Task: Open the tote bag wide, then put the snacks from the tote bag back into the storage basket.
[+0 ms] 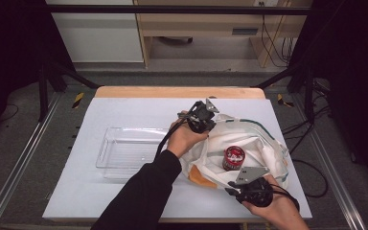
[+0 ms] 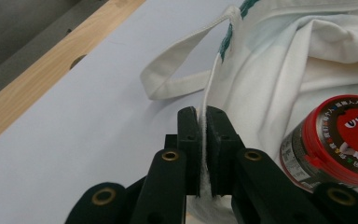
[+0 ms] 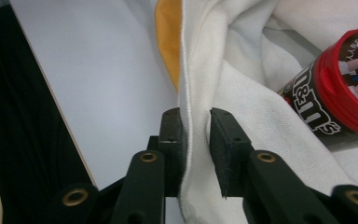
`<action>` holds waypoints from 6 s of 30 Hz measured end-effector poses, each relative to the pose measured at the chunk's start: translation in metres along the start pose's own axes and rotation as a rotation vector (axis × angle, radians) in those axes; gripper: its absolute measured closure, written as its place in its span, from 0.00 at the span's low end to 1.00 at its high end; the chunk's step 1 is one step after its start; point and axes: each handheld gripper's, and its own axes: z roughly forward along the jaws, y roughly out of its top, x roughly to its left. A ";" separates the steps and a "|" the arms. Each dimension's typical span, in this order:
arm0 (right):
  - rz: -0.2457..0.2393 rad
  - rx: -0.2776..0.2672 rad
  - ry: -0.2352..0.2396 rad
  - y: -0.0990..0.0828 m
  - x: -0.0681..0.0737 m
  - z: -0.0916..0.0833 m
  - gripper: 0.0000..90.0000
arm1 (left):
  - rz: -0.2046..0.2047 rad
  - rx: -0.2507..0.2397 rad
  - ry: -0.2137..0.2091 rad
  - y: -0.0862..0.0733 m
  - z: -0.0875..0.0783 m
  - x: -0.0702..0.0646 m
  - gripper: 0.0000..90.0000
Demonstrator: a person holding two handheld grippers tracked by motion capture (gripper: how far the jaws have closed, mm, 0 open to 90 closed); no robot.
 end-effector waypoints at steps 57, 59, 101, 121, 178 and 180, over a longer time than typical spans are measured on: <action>0.056 -0.095 -0.007 -0.012 0.001 -0.023 0.50 | 0.016 0.111 0.074 -0.028 0.023 -0.005 0.93; 0.068 -0.110 -0.020 -0.011 -0.002 -0.030 0.49 | 0.015 0.100 0.077 -0.028 0.020 -0.006 0.90; 0.147 0.000 -0.155 0.062 -0.088 -0.002 0.12 | -0.047 -0.191 0.137 -0.098 -0.093 -0.011 0.16; 0.154 0.078 -0.119 0.055 -0.093 0.004 0.12 | -0.103 -0.199 0.152 -0.127 -0.121 -0.009 0.11; 0.109 0.297 -0.045 0.063 -0.093 0.035 0.27 | -0.154 -0.157 0.214 -0.154 -0.135 0.020 0.12; 0.100 0.287 -0.055 0.068 -0.088 0.027 0.27 | -0.157 -0.155 0.214 -0.155 -0.135 0.022 0.12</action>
